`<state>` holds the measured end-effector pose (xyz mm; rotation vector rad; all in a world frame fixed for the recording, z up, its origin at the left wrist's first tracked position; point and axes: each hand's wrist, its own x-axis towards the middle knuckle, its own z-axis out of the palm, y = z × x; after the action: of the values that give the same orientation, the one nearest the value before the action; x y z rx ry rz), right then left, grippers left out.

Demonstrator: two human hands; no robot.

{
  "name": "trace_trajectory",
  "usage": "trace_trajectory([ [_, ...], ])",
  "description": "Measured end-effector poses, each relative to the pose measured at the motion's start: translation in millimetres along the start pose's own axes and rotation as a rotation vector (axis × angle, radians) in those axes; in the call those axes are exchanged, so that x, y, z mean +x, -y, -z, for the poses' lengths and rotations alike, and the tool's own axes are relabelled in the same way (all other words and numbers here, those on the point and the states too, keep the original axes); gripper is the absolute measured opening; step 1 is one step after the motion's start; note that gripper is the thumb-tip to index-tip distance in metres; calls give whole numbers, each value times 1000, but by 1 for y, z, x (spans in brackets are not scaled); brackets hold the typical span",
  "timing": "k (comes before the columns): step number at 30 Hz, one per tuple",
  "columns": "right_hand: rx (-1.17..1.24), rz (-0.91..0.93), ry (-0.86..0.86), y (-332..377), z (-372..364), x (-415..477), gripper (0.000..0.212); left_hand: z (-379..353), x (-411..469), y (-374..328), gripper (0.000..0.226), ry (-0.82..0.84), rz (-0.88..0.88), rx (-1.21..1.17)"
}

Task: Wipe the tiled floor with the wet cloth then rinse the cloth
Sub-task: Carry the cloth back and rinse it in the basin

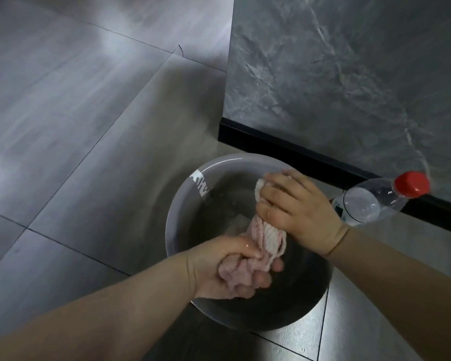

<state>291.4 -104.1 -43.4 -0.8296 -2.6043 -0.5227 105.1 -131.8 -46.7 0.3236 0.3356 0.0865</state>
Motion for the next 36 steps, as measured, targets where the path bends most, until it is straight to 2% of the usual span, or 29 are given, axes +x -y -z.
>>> trace_trajectory([
  [2,34,41,156,1,7,-3,20,-2,-8,-16,53,-7,102,152],
  [4,105,-69,268,5,15,-7,31,-8,-10,-30,39,-161,199,528],
  [6,155,-223,385,14,19,-8,34,-11,2,-35,26,-435,152,1081],
  [7,159,-303,490,21,20,-4,34,-12,9,-34,28,-520,111,1366],
  [9,239,-545,833,36,24,9,31,-6,19,-29,35,-561,151,1820],
  [11,371,-808,1003,50,24,15,24,2,20,-30,34,-542,179,2127],
  [12,455,-897,1014,52,23,18,18,4,20,-34,34,-538,155,2250],
  [14,686,-1040,931,53,23,16,5,6,20,-41,32,-519,54,2416],
  [16,985,-1231,867,52,28,14,22,5,20,-43,33,-503,18,2477],
  [18,1168,-1316,871,51,35,14,26,4,20,-43,33,-495,15,2495],
  [19,1219,-1321,888,50,37,12,25,4,19,-41,31,-477,-42,2478],
  [21,1280,-1336,898,47,40,12,23,9,15,-36,25,-461,-355,2483],
  [22,1293,-1348,889,46,41,12,23,10,12,-35,22,-473,-451,2488],
  [24,1239,-1317,881,47,39,14,22,13,9,-33,22,-486,-431,2455],
  [25,1169,-1273,896,48,38,16,20,13,9,-33,23,-514,-365,2423],
  [28,814,-1044,1027,41,45,22,8,8,12,-21,38,-745,-187,2296],
  [30,615,-951,1049,34,54,23,19,4,5,-19,57,-880,-185,2000],
  [32,546,-1007,959,32,58,20,34,-4,-7,-26,88,-930,-243,1471],
  [33,530,-1071,870,33,59,20,37,-7,-13,-32,92,-948,-298,1202],
  [36,487,-1249,609,41,53,24,43,-18,-12,-40,58,-937,-366,627],
])
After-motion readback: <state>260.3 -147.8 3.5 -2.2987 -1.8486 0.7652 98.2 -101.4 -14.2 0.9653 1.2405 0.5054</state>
